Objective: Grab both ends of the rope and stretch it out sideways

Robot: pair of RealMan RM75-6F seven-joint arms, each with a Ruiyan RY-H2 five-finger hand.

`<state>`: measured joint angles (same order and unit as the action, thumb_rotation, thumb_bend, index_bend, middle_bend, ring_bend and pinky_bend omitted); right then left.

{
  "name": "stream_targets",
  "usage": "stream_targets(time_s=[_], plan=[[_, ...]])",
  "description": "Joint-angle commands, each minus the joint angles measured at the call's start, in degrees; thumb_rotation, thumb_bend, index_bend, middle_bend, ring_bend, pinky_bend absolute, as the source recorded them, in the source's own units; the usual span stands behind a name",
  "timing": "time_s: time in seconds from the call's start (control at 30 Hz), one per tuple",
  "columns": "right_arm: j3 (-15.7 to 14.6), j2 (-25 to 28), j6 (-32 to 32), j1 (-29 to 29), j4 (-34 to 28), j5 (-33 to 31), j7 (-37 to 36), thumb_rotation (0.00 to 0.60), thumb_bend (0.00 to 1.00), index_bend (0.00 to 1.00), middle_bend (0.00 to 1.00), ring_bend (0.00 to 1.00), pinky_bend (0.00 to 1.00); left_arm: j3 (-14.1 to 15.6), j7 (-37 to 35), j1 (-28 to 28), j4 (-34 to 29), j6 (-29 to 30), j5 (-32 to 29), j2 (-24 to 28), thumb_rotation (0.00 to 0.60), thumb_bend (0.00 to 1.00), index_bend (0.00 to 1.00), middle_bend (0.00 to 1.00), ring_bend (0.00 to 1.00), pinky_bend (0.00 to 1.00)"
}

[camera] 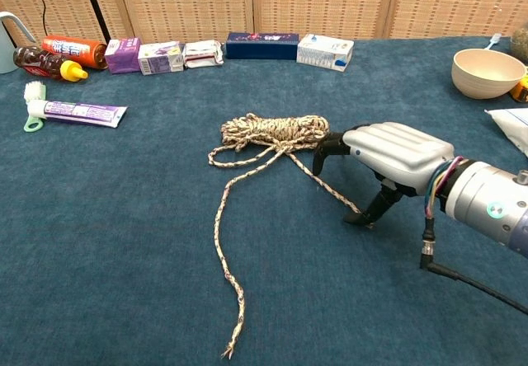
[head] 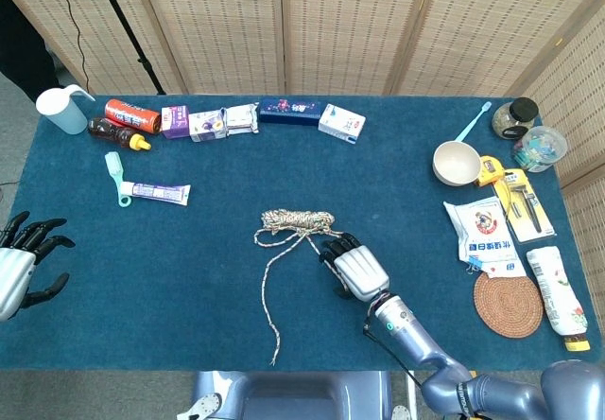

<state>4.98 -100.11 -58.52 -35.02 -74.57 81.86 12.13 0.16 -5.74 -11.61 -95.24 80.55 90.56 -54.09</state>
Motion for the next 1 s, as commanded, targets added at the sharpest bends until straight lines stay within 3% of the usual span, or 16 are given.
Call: stream_targets(time_s=[0.03, 1.0], plan=[[-0.2, -0.2, -0.3, 0.2, 0.5, 0.1, -0.1, 0.600, 0.23, 0.31, 0.19, 0.20, 0.13, 0.0, 0.1, 0.0, -0.1, -0.1, 0.0, 0.0, 0.600, 0.28, 0.36, 0.19, 0.17, 0.00], [0.7, -1.1, -0.4, 0.1, 9.3, -1.2, 0.2, 0.600, 0.23, 0.33, 0.20, 0.20, 0.11, -0.1, -0.3, 0.1, 0.1, -0.5, 0.0, -0.7, 0.600, 0.28, 0.36, 0.19, 0.17, 0.00]])
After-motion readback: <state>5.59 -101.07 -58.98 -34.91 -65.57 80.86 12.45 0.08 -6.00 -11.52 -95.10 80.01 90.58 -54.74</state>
